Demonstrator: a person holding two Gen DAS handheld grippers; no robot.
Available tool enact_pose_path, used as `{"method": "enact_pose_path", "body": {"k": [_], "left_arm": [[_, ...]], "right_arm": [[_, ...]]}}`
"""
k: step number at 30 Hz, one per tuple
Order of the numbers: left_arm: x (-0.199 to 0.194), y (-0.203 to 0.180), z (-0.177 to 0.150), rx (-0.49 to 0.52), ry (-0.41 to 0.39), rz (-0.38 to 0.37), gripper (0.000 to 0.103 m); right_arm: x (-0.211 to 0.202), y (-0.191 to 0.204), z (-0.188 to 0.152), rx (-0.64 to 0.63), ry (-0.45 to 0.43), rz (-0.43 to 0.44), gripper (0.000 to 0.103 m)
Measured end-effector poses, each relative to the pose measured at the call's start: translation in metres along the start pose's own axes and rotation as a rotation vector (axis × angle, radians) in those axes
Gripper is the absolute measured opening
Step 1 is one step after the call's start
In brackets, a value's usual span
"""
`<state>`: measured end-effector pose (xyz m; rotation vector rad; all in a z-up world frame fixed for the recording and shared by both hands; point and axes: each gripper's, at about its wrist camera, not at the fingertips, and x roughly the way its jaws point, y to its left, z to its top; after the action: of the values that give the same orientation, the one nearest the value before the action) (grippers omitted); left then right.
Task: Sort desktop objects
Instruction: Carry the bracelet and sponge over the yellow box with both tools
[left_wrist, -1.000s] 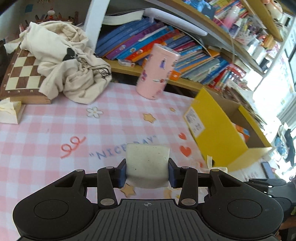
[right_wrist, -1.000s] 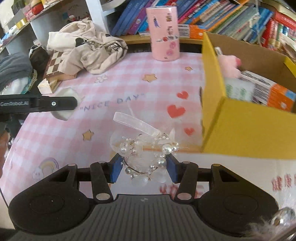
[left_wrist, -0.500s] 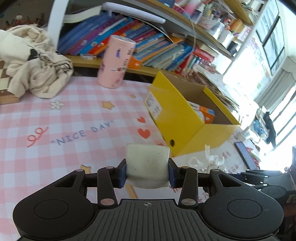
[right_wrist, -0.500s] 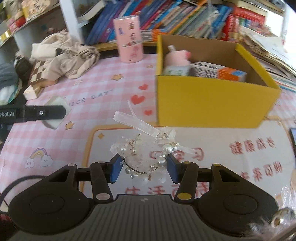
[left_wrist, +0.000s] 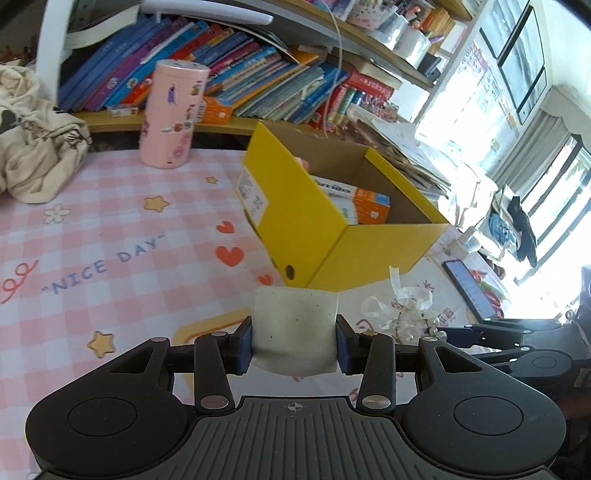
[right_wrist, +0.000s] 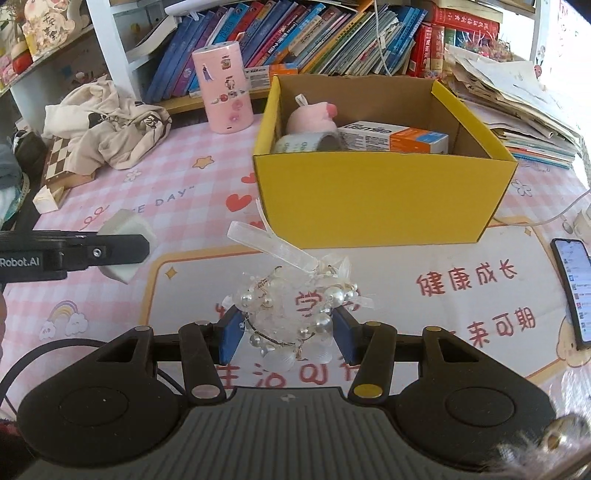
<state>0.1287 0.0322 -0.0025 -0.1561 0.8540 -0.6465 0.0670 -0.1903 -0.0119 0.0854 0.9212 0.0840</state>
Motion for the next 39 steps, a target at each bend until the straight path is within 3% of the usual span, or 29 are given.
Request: {"method": "enact_pose_path", "body": {"k": [29,39], "left_arm": [[0.081,-0.114,0.027,0.044,0.022,0.056,0.041],[0.08,-0.139,0.062,0.106,-0.125,0.131,0.041]], "right_arm": [[-0.007,-0.134,0.026,-0.045,0.013,0.091,0.05],[-0.02,-0.173,0.07,-0.042,-0.135,0.145,0.05]]}}
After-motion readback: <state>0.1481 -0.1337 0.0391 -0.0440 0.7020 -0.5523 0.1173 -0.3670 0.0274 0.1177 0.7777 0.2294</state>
